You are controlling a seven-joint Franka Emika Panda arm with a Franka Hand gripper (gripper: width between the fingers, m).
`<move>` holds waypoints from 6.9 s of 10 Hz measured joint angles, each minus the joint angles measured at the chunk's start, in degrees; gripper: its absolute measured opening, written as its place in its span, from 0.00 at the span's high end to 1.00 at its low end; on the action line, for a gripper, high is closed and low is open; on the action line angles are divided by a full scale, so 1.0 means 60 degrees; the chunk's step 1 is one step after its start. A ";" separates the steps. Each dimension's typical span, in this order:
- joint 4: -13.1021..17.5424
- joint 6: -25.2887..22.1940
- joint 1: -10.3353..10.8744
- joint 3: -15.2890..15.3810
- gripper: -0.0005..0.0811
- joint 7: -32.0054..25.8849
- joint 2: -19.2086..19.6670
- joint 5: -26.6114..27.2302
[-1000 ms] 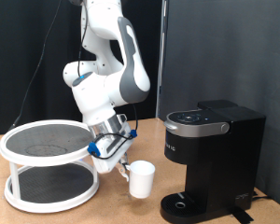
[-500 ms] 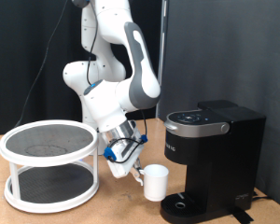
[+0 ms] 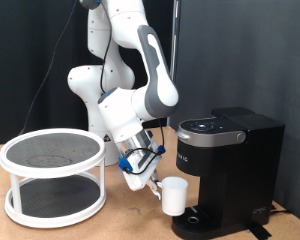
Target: Make a cup of coffee with the keurig machine
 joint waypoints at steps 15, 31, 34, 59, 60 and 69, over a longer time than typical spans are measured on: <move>0.0754 0.0498 0.0032 0.0785 0.99 -0.0579 0.0810 0.1101; -0.0533 -0.0875 -0.0484 0.0479 0.09 -0.0755 -0.0056 -0.0003; -0.0707 -0.0980 -0.0462 0.0540 0.09 -0.0706 -0.0149 -0.0127; -0.1730 -0.2966 -0.0645 0.1050 0.09 -0.2133 -0.2203 0.1615; -0.1875 -0.3145 -0.0646 0.1049 0.09 -0.1840 -0.2616 0.1382; -0.2038 -0.5834 -0.0645 0.0541 0.09 0.0132 -0.5942 0.0754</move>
